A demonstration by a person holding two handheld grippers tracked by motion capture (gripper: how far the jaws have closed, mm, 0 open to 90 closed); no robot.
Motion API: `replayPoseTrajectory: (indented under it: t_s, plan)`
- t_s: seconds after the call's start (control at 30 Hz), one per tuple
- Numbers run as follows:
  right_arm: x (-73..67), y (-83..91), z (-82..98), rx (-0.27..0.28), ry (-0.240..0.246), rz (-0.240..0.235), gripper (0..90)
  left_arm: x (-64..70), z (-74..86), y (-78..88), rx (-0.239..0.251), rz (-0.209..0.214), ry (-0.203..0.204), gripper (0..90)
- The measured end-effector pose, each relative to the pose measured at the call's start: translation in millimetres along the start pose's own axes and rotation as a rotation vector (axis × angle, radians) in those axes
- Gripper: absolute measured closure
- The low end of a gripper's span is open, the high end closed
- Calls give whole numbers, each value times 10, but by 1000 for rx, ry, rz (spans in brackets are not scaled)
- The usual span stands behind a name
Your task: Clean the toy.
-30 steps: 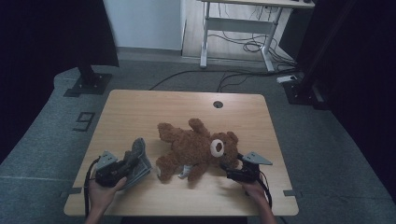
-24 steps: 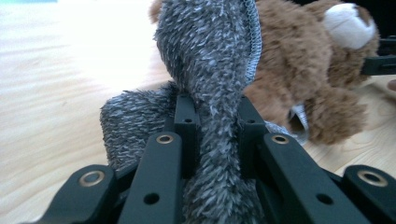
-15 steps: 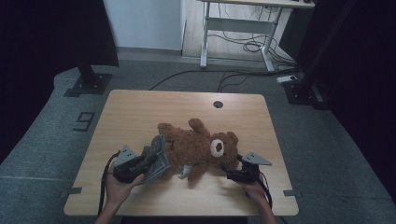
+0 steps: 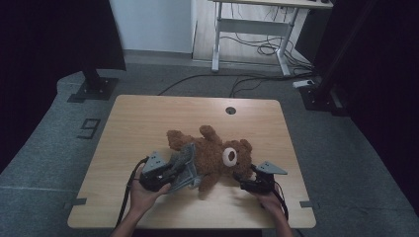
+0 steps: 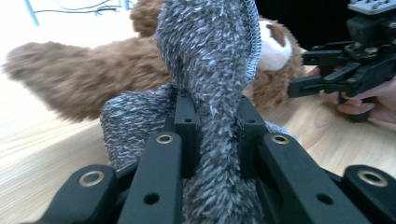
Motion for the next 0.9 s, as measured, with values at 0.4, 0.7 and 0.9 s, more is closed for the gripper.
replayPoseTrajectory:
  t_s: [0.4, 0.7, 0.9]
  plan:
    - [10, 20, 4, -10, 28, 17, 429, 374, -40, -437, -41, 85, -23, 753]
    - [6, 23, 0, -7, 23, 20, 502, 656, -76, -717, -69, 147, -55, 751]
    - [11, 24, -5, 0, 9, 12, 540, 797, -60, -873, -87, 171, -83, 751]
Point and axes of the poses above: each handheld gripper's, and its own axes: y roughly backward along the jaws, z roughly out of its underside, x roughly to its right, the point moved 6 cm from there along -y, roughly forward along the jaws, and after that the axes turned 5 degrees about -z, right-handed, at the moved point
